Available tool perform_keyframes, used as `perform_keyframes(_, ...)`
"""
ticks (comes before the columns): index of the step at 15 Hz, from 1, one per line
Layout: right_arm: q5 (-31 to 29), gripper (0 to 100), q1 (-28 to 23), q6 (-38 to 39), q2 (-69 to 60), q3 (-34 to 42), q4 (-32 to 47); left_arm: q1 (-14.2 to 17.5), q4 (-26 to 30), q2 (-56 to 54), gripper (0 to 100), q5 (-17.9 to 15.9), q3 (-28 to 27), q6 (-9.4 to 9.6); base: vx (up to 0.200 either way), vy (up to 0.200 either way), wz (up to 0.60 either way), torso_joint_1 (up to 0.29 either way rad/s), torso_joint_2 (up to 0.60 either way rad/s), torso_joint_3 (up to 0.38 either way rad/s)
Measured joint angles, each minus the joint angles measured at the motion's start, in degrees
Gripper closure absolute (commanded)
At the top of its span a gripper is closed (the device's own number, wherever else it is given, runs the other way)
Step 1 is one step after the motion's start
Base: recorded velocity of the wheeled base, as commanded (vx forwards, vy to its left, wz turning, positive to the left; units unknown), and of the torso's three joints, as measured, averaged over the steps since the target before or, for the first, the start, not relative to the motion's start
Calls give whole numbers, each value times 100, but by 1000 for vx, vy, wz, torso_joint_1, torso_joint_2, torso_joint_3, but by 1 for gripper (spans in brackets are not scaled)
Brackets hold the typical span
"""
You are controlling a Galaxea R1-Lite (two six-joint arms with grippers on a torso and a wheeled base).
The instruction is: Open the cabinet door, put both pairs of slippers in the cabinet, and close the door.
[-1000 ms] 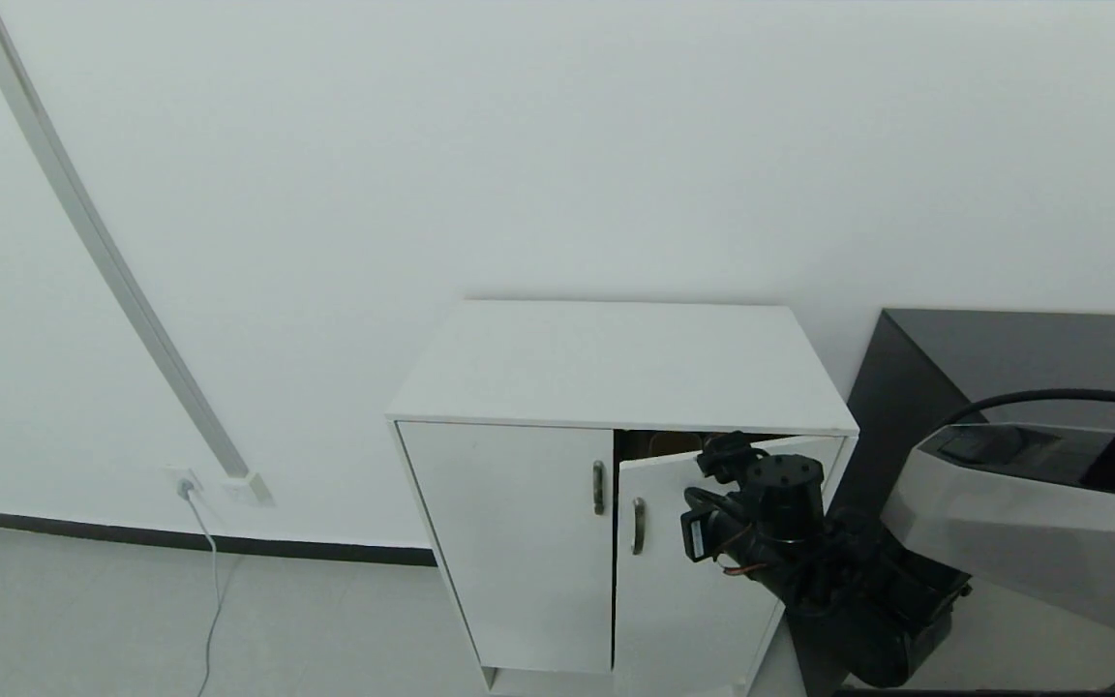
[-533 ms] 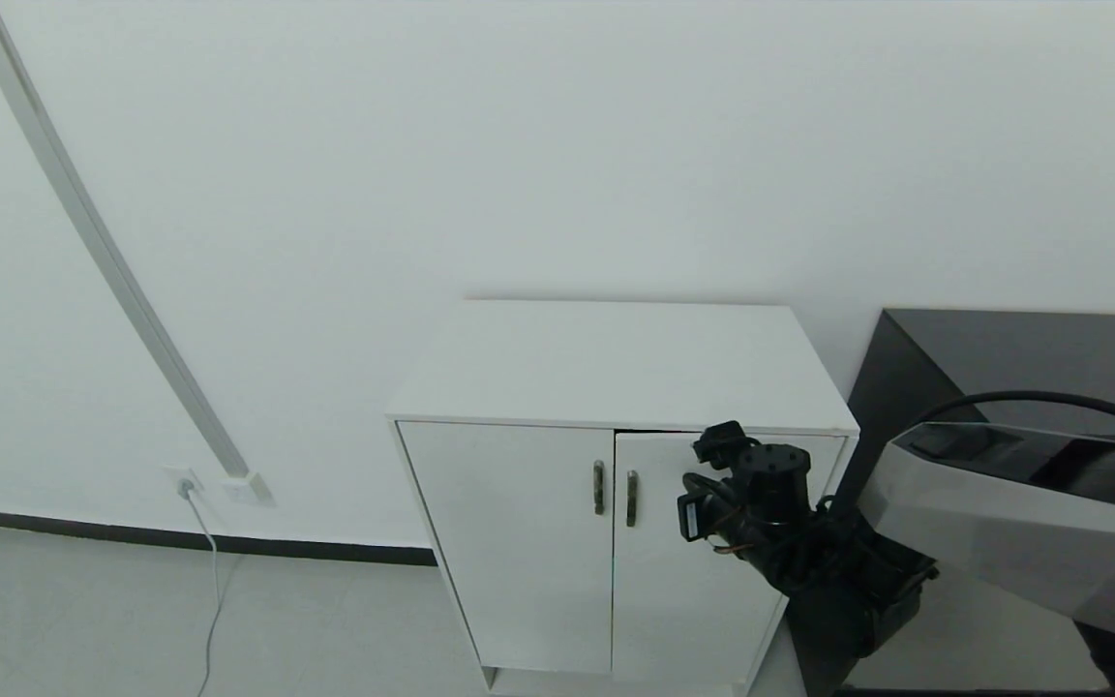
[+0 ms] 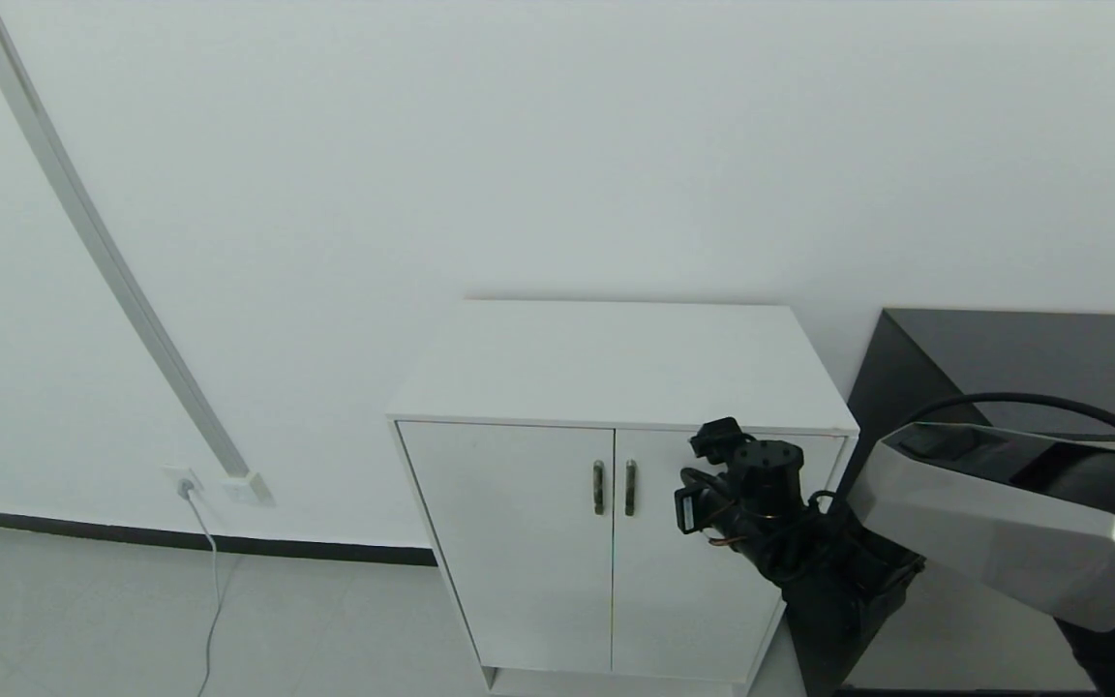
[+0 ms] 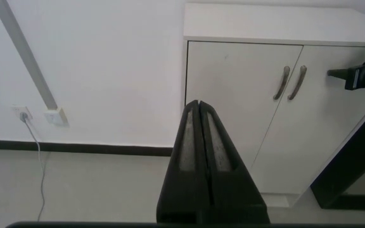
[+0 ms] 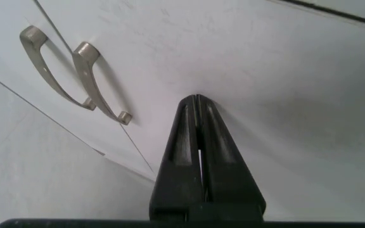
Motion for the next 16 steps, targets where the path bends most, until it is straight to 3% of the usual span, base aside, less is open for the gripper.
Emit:
perform_keyframes(7,-4,100,79,1,-113,439,-444,0,0,0,100,2,0,-4,0,0,0,0,0,0)
perform_keyframes(16,-34,100,377,6,-992,2170,-1434,0,0,0,100,11,0,-4,0,0,0,0,0,0)
